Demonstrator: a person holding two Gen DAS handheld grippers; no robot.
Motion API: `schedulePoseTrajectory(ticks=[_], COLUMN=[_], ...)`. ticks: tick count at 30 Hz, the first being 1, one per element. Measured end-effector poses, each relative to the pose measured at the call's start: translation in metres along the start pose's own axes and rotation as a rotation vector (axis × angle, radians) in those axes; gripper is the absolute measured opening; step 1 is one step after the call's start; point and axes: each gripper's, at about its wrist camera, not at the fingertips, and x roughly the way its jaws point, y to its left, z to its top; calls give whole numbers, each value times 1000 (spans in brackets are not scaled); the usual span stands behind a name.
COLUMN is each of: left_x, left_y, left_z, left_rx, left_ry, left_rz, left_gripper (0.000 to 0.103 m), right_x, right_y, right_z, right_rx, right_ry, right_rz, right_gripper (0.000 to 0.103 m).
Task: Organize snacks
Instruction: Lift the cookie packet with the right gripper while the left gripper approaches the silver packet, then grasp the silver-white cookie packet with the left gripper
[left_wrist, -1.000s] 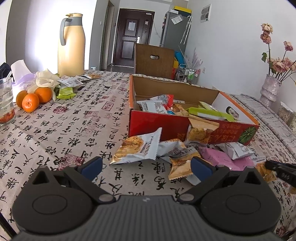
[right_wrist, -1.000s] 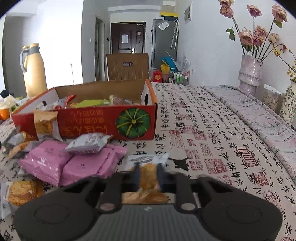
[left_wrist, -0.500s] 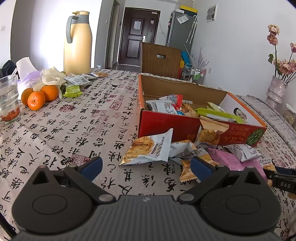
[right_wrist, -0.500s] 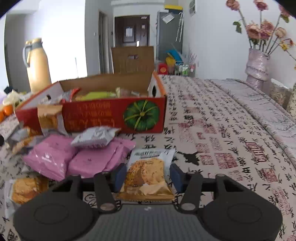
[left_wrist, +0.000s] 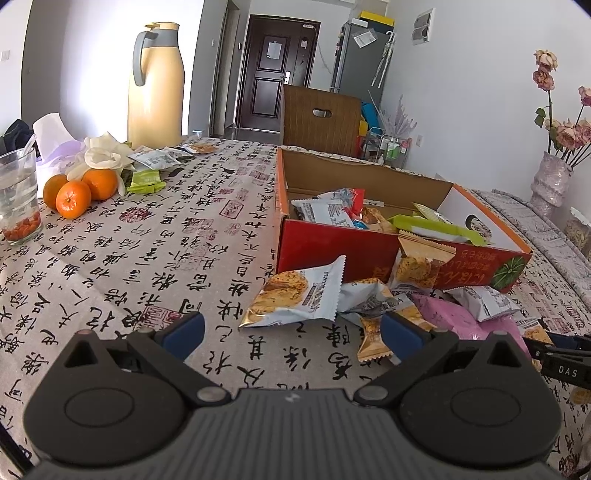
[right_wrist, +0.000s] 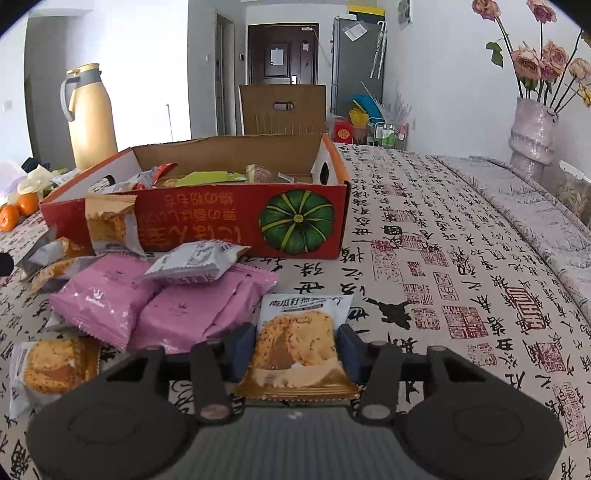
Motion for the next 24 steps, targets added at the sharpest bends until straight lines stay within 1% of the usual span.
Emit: schedulePoseTrajectory(ticks=[3, 7, 12, 15, 19, 22, 24], left_x=[0, 0, 1, 4, 16, 24, 29], left_y=[1, 1, 1, 0, -1, -3, -5], left_z=[0, 0, 1, 3, 3, 3, 3], left_rx=[0, 2, 27, 68, 129, 185, 223], left_ry=[0, 1, -5, -7, 13, 18, 20], left_rz=[4, 7, 22, 42, 77, 94, 98], left_gripper=[103, 103, 103, 103, 103, 95, 93], right_x=[-3, -6, -10, -14, -19, -20, -20], right_y=[3, 6, 1, -5, -10, -13, -14], right_z=[-2, -4, -6, -5, -5, -5, -6], right_rx=[-14, -25, 17, 50, 80, 95, 102], right_ry=[-7, -18, -33, -52, -73, -80, -80], right_rz=[-2, -11, -25, -30, -37, -38, -39], right_gripper=[38, 37, 36, 36, 37, 37, 37])
